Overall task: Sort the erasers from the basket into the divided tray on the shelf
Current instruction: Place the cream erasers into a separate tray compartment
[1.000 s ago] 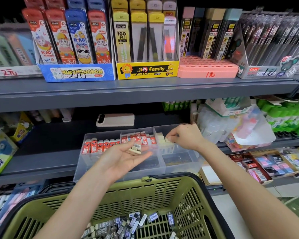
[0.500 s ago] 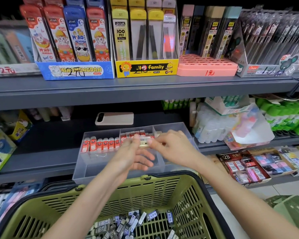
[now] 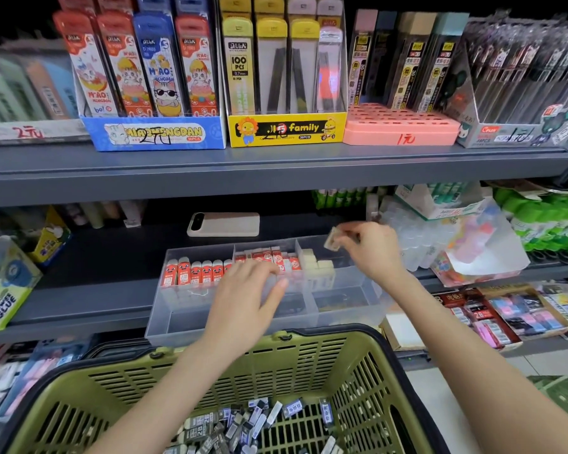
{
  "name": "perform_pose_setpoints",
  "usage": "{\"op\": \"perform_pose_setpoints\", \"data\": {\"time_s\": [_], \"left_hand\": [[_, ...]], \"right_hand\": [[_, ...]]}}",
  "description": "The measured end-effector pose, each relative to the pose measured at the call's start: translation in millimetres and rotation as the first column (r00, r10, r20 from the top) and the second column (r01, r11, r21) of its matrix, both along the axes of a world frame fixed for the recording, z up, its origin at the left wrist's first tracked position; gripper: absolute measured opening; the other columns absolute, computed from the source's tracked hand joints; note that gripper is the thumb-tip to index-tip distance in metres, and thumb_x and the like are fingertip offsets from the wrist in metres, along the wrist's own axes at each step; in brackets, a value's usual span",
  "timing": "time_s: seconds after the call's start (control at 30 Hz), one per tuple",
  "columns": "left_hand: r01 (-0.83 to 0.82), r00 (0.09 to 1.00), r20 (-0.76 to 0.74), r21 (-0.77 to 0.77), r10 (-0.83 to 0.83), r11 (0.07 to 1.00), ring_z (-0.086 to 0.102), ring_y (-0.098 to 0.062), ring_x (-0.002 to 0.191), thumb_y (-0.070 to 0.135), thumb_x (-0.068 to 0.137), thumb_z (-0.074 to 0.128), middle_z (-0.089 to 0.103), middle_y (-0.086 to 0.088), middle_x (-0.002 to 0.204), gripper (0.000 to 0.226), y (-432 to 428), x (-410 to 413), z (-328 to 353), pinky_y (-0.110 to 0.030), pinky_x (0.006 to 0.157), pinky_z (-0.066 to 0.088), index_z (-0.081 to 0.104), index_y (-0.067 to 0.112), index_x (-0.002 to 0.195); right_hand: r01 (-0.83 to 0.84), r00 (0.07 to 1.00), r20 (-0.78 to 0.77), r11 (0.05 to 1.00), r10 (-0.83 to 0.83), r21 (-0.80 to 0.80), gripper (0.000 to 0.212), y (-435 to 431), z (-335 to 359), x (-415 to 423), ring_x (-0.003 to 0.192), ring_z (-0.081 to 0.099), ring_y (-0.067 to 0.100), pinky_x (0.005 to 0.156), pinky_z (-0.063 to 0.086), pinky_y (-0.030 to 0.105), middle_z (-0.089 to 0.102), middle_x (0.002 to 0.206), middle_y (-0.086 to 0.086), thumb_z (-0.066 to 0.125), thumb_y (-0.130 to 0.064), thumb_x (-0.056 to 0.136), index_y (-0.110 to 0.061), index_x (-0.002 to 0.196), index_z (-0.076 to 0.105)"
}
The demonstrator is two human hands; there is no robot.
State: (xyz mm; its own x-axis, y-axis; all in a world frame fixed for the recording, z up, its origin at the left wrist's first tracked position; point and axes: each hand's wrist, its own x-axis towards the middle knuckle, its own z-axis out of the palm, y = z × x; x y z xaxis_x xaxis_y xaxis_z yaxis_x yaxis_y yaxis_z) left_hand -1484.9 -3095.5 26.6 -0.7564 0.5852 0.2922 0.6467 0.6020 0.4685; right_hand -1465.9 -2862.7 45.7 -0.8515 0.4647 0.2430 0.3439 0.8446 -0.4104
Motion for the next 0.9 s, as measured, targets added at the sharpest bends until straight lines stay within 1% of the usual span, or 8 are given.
{"op": "perform_pose_setpoints", "data": {"time_s": [0.13, 0.37, 0.47, 0.57, 0.67, 0.77, 0.83, 0.9], "left_hand": [[0.035, 0.998, -0.049, -0.122, -0.041, 0.992, 0.041, -0.014, 0.116, 0.045, 0.097, 0.036, 0.053, 0.004, 0.122, 0.04, -4, 2, -9, -0.028, 0.098, 0.028, 0.055, 0.02, 0.123], [0.036, 0.992, -0.116, -0.137, -0.052, 0.99, 0.045, -0.016, 0.114, 0.043, 0.096, 0.04, 0.057, 0.002, 0.118, 0.039, -4, 2, -14, -0.033, 0.099, 0.033, 0.059, 0.019, 0.12], [0.038, 0.992, -0.11, -0.14, -0.054, 0.989, 0.044, -0.016, 0.116, 0.043, 0.096, 0.04, 0.056, 0.002, 0.12, 0.039, -5, 2, -14, -0.032, 0.1, 0.032, 0.058, 0.019, 0.121], [0.047, 0.988, -0.14, -0.098, -0.061, 0.994, 0.048, -0.02, 0.113, 0.037, 0.096, 0.045, 0.058, -0.001, 0.117, 0.033, -11, 6, -12, -0.036, 0.098, 0.035, 0.061, 0.016, 0.116], [0.043, 0.983, -0.177, -0.051, -0.051, 0.998, 0.054, -0.025, 0.107, 0.036, 0.095, 0.042, 0.062, -0.005, 0.109, 0.036, -25, 14, -9, -0.039, 0.093, 0.04, 0.065, 0.011, 0.106], [0.005, 0.98, -0.201, 0.035, 0.002, 0.999, 0.056, -0.028, 0.1, 0.032, 0.093, 0.042, 0.063, -0.008, 0.101, 0.035, -44, 24, -12, -0.038, 0.088, 0.04, 0.067, 0.007, 0.097], [-0.03, 0.977, -0.205, 0.094, 0.048, 0.995, 0.057, -0.028, 0.096, 0.028, 0.092, 0.046, 0.064, -0.009, 0.096, 0.031, -59, 33, -19, -0.036, 0.085, 0.04, 0.067, 0.006, 0.093], [-0.032, 0.976, -0.211, 0.092, 0.051, 0.995, 0.058, -0.029, 0.093, 0.026, 0.091, 0.047, 0.065, -0.01, 0.094, 0.03, -73, 46, -29, -0.038, 0.082, 0.042, 0.068, 0.005, 0.09]], "right_hand": [[-0.152, 0.974, 0.196, 0.965, 0.11, 0.215, 0.026, -4, -18, -12, 0.105, 0.057, 0.027, 0.094, 0.036, 0.036, 0.072, 0.101, 0.002, 0.05, -0.035, 0.092, -0.032, 0.11, 0.068], [-0.305, 0.886, 0.405, 0.941, 0.224, 0.148, 0.036, 3, -22, -17, 0.116, 0.053, 0.023, 0.105, 0.024, 0.041, 0.061, 0.126, -0.005, 0.033, -0.029, 0.099, -0.037, 0.122, 0.058], [-0.294, 0.91, 0.368, 0.921, 0.189, 0.255, 0.036, -2, -15, -10, 0.118, 0.05, 0.025, 0.1, 0.029, 0.038, 0.061, 0.126, -0.001, 0.034, -0.031, 0.098, -0.034, 0.128, 0.054], [-0.252, 0.963, 0.18, 0.907, 0.2, 0.338, 0.033, -13, -7, 9, 0.108, 0.051, 0.026, 0.085, 0.03, 0.034, 0.064, 0.12, -0.001, 0.041, -0.029, 0.097, -0.027, 0.125, 0.058], [-0.315, 0.929, -0.149, 0.935, 0.34, 0.164, 0.023, -36, 0, 45, 0.092, 0.057, 0.025, 0.08, 0.034, 0.033, 0.07, 0.099, 0.001, 0.052, -0.021, 0.093, -0.017, 0.108, 0.068], [-0.445, 0.837, -0.371, 0.895, 0.402, -0.034, 0.018, -65, -3, 89, 0.076, 0.055, 0.005, 0.072, 0.043, 0.022, 0.067, 0.084, -0.005, 0.054, -0.016, 0.089, -0.012, 0.096, 0.071], [-0.478, 0.853, -0.334, 0.856, 0.4, -0.196, 0.016, -82, -18, 113, 0.073, 0.058, 0.003, 0.067, 0.044, 0.017, 0.067, 0.084, -0.01, 0.056, -0.018, 0.089, -0.015, 0.093, 0.071], [-0.436, 0.899, -0.127, 0.826, 0.42, -0.357, 0.012, -95, -41, 127, 0.076, 0.063, 0.007, 0.069, 0.048, 0.022, 0.069, 0.085, -0.01, 0.059, -0.02, 0.09, -0.02, 0.091, 0.071]]}}
